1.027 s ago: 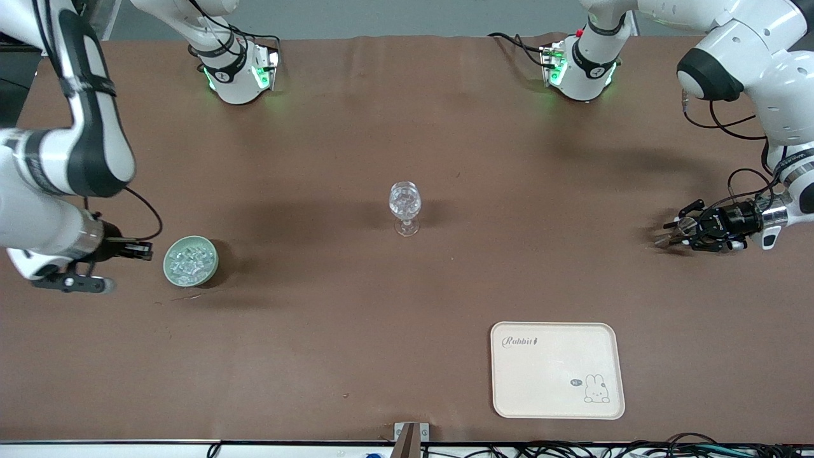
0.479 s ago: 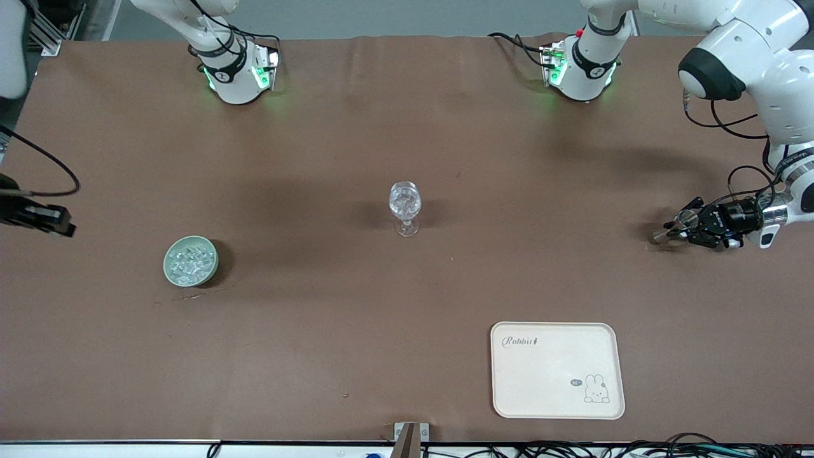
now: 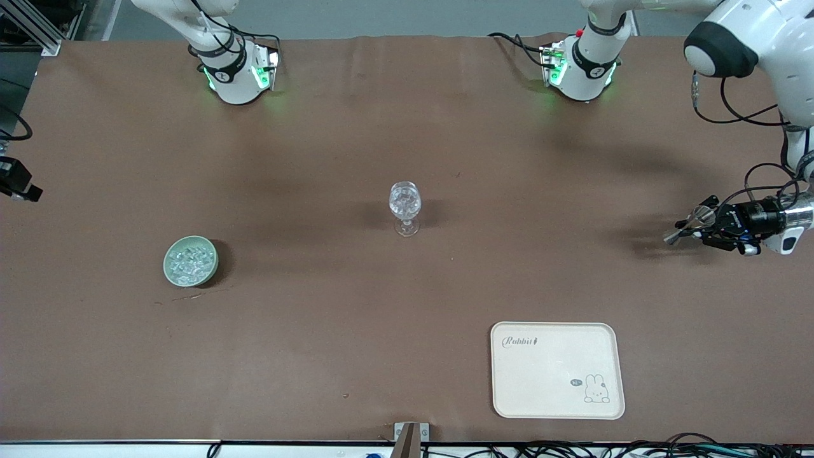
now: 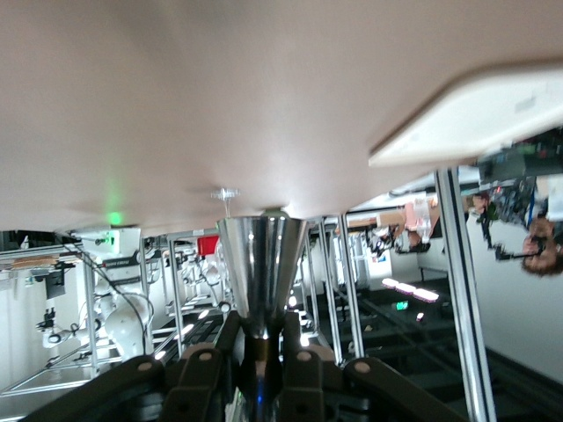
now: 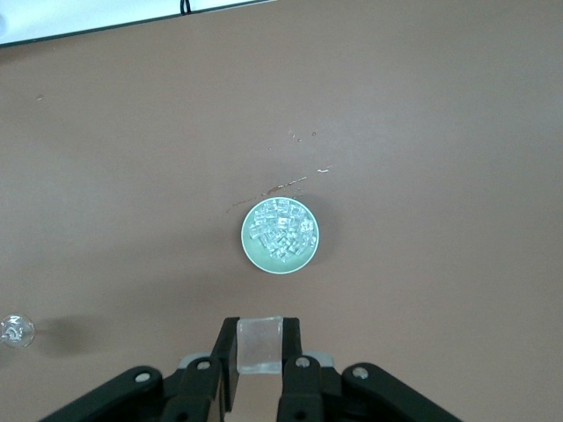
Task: Pour wine and add ice with both arms
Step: 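Carry the silver jigger with the left gripper to above the wine glass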
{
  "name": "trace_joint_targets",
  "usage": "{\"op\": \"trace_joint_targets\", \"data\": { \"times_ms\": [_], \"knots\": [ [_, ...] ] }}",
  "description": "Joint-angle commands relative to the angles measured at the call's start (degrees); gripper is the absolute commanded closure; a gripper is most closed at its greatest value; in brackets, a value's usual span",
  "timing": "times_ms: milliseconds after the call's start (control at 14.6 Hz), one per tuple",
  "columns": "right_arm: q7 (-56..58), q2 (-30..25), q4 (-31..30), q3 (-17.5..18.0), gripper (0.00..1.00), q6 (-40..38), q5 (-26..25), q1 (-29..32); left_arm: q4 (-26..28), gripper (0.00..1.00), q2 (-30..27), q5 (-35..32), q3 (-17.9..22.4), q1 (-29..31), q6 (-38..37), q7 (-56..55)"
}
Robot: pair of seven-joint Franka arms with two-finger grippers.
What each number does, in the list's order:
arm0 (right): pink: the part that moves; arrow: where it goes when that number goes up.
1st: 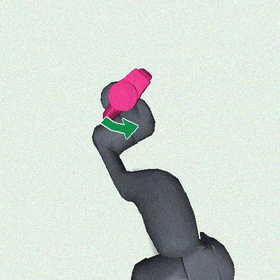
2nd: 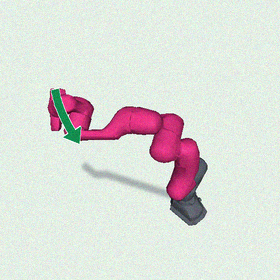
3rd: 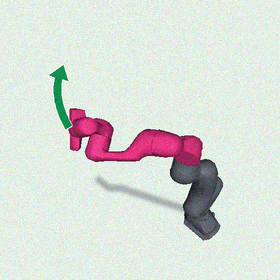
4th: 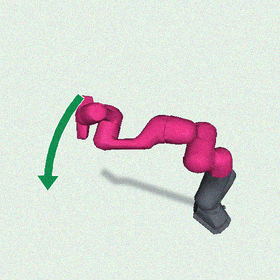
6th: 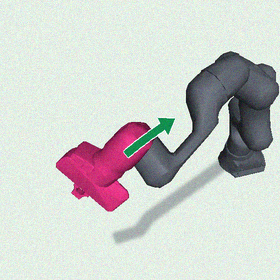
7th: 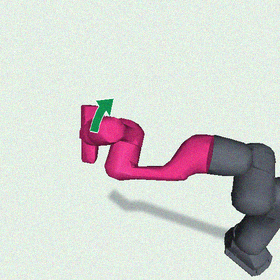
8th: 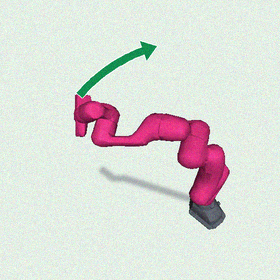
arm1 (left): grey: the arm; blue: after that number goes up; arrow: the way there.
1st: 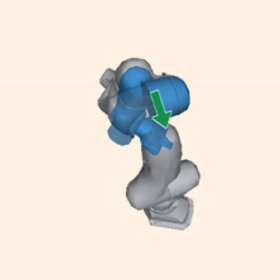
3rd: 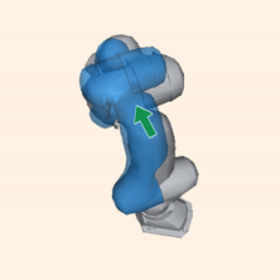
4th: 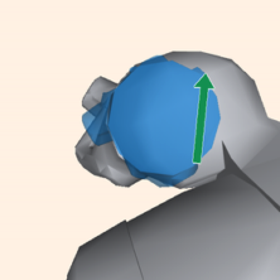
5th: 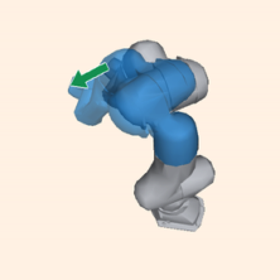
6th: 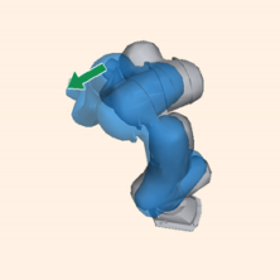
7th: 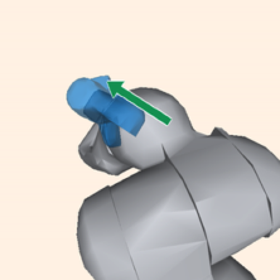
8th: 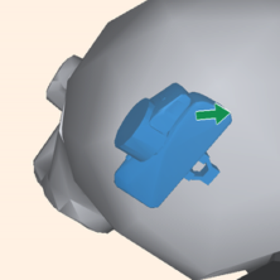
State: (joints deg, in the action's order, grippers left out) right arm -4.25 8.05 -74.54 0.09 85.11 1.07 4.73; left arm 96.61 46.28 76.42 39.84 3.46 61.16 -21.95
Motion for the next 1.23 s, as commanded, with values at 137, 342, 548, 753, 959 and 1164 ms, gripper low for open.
{"op": "trace_joint_targets", "data": {
  "times_ms": [137,342,548,753,959,1164],
  "knots": [
    [0.65,-7.35,-11.59,0.00,0.98,4.62,0.96,0.45,7.01,1.00,-12.59,-5.65,-3.97,-2.31,3.16,-4.75],
    [0.47,-7.35,-11.60,-0.09,0.98,4.54,0.87,-0.33,7.63,1.00,-17.61,-6.37,-9.77,-1.96,6.85,-10.20],
    [0.38,-7.26,-11.60,-2.02,0.98,4.36,0.69,-1.83,7.63,1.00,-21.65,-7.07,-15.47,-1.79,10.20,-15.81],
    [0.38,-7.26,-11.60,-2.02,0.98,4.28,0.69,-1.75,9.46,1.00,-24.91,-7.60,-20.40,-1.79,13.10,-20.13],
    [0.38,-7.26,-11.60,-2.02,0.98,4.01,0.69,-1.75,13.24,1.00,-29.56,-8.13,-26.19,-1.79,19.94,-22.25],
    [0.38,-7.26,-11.60,-2.02,0.98,4.01,0.69,-1.75,15.01,1.00,-31.68,-9.53,-34.72,-1.70,28.29,-25.31]
  ]
}}
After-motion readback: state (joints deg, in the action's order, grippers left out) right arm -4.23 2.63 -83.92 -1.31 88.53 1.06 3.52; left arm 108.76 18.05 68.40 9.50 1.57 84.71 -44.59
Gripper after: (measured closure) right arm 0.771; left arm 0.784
